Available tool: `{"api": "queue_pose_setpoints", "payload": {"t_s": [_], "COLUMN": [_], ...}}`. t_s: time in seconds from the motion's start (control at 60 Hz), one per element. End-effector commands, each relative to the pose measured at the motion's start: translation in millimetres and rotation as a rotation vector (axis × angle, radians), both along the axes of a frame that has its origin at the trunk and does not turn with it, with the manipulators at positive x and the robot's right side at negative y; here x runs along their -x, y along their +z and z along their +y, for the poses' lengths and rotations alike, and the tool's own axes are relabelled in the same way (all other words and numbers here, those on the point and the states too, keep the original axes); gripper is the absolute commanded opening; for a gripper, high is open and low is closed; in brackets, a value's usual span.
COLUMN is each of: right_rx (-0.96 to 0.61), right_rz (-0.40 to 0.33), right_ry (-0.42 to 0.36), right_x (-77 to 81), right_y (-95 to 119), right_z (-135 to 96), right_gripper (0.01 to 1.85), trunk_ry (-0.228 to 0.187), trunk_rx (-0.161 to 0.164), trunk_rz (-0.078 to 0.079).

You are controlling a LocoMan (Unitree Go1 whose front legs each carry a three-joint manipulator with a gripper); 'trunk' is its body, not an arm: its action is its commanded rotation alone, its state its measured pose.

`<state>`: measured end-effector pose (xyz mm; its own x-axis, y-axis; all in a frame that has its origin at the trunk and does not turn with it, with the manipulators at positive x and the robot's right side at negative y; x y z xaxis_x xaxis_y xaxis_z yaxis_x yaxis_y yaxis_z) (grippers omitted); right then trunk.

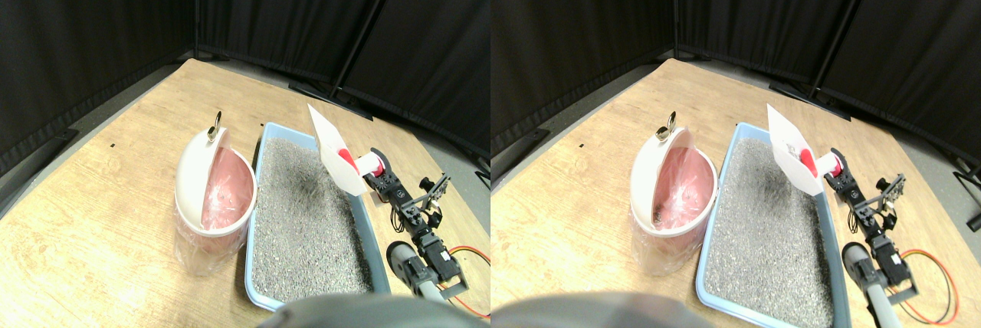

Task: Scoop (unimanual)

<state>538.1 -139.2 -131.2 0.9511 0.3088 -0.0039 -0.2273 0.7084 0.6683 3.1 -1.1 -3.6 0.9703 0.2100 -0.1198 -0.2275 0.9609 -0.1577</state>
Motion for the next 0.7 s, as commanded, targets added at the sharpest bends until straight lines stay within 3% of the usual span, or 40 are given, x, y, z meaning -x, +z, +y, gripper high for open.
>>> {"api": "queue_pose_setpoints", "payload": {"t_s": [0.017, 0.067, 0.233, 0.35, 0.433, 0.7], "right_rx": [-0.098, -0.200, -0.181, -0.262, -0.195, -0.274], "right_rz": [-0.043, -0.019, -0.024, -0.019, -0.040, -0.016], "right_ry": [0.014, -0.005, 0.000, 0.018, 0.007, 0.035], "right_x": [-1.3, -1.5, -0.6, 0.8, 3.1, 4.5], "right_y": [10.1, 10.2, 11.3, 10.9, 12.8, 12.7], "right_z": [5.6, 6.5, 9.3, 12.1, 12.9, 14.3], "right_gripper": [0.05, 0.05, 0.05, 0.05, 0.05, 0.05], "trunk_ry": [0.012, 0.020, 0.023, 0.025, 0.025, 0.026], "trunk_rx": [0.002, 0.006, 0.005, 0.005, 0.006, 0.006], "trunk_rz": [-0.020, -0.017, -0.019, -0.018, -0.017, -0.016]}}
